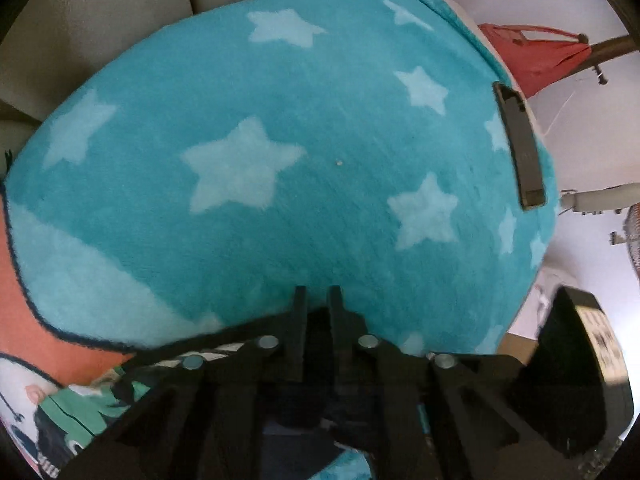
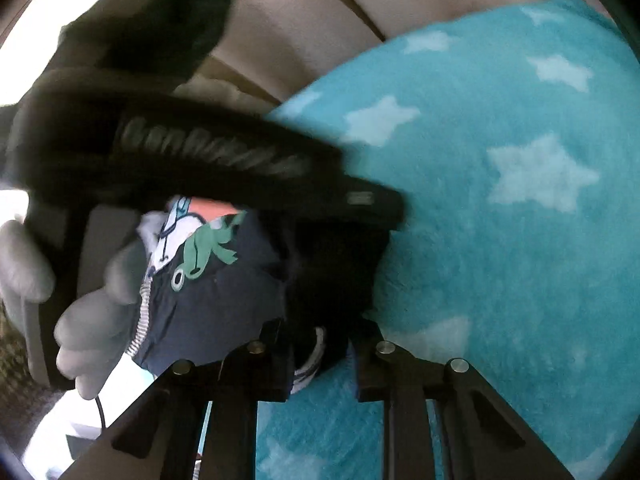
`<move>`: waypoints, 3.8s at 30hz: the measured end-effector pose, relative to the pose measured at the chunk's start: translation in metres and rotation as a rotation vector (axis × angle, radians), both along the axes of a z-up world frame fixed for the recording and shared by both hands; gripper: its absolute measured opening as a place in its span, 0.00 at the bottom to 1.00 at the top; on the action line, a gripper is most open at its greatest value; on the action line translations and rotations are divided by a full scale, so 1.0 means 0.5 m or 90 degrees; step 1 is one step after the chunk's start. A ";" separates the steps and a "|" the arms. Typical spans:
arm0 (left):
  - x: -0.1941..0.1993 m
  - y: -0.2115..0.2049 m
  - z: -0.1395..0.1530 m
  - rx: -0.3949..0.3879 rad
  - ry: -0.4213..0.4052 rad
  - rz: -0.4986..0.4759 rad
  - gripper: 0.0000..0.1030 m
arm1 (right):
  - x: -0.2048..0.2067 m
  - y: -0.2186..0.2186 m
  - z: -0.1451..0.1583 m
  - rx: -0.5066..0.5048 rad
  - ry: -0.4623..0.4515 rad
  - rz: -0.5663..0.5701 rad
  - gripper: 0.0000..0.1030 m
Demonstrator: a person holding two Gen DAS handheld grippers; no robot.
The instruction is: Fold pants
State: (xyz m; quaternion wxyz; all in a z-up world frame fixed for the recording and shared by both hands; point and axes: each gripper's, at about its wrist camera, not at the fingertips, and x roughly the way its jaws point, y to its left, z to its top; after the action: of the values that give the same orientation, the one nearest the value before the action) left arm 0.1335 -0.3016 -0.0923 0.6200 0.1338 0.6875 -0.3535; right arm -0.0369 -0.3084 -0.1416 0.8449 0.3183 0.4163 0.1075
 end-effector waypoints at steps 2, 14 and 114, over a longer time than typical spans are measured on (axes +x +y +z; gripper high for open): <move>-0.001 0.016 0.013 -0.019 -0.007 0.016 0.08 | 0.005 -0.002 0.004 0.009 0.004 0.004 0.18; 0.016 0.250 0.093 -0.185 0.002 0.176 0.08 | 0.029 0.139 0.146 -0.136 -0.048 0.098 0.18; -0.141 0.781 0.020 -0.070 -0.109 0.555 0.45 | 0.128 0.251 0.096 -0.176 0.100 0.051 0.46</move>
State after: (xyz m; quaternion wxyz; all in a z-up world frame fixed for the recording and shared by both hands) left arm 0.0628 0.0888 -0.0821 0.7720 -0.1725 0.6062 -0.0827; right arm 0.0269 -0.1828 -0.0936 0.8406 0.1893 0.5042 0.0573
